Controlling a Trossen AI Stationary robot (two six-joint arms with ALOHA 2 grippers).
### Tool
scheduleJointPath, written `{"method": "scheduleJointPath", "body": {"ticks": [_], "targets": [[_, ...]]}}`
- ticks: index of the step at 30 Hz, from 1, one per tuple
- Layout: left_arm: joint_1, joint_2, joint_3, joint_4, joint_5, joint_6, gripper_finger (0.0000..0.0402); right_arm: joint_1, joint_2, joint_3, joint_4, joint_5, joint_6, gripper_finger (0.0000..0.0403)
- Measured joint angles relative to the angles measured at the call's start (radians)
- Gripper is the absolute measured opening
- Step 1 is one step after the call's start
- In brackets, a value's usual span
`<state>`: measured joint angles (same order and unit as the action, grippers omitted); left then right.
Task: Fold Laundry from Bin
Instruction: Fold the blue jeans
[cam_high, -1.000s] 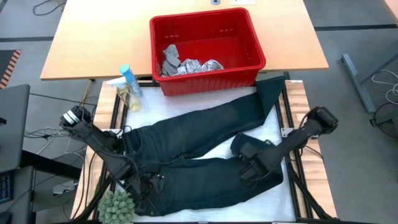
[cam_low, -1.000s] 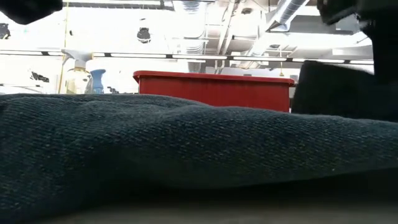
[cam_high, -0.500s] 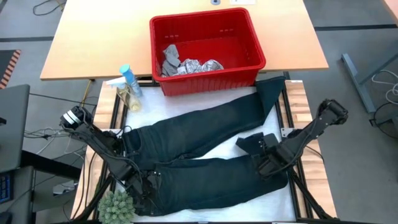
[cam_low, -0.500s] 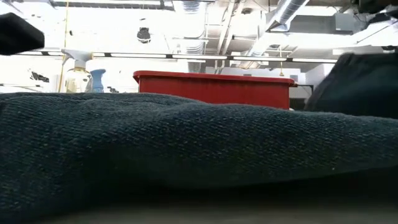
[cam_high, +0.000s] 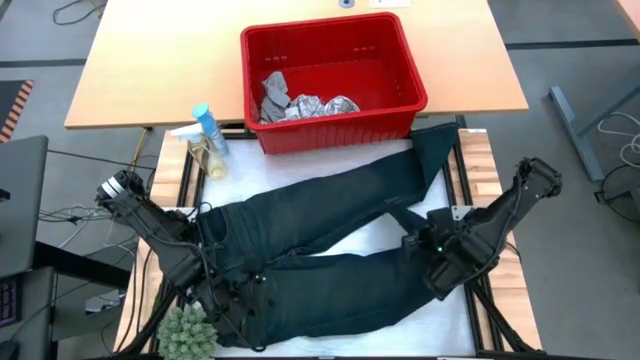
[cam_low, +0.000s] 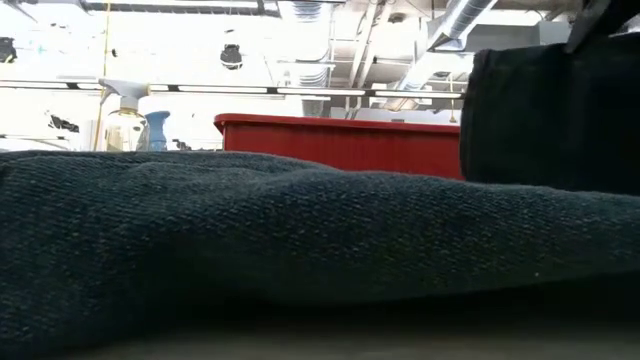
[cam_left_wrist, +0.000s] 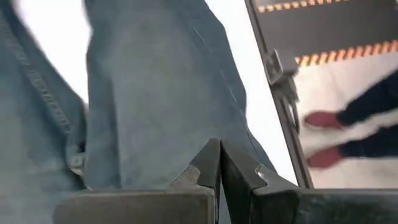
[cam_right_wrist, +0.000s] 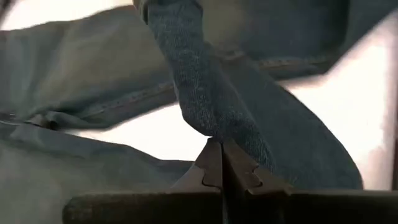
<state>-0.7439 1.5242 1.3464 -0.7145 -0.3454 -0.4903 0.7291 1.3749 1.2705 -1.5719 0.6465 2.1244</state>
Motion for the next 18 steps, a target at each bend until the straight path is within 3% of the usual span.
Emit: {"method": "scheduleJointPath", "body": {"ticks": [7, 12, 16, 18], "targets": [[-0.041, 0.0, -0.01, -0.068, 0.127, -0.068, 0.0, -0.066, 0.03, 0.0, 0.002, -0.067, -0.105, 0.0017], [-0.089, 0.005, -0.011, -0.078, 0.153, 0.077, 0.0004, -0.097, 0.037, 0.0, 0.001, -0.073, -0.165, 0.0017], [-0.075, 0.015, -0.011, -0.026, 0.283, 0.104, 0.0035, -0.093, 0.038, 0.0, 0.001, -0.073, -0.167, 0.0017], [-0.06, 0.016, -0.011, -0.013, 0.294, 0.084, 0.006, -0.086, 0.038, 0.0, 0.001, -0.073, -0.166, 0.0018]]}}
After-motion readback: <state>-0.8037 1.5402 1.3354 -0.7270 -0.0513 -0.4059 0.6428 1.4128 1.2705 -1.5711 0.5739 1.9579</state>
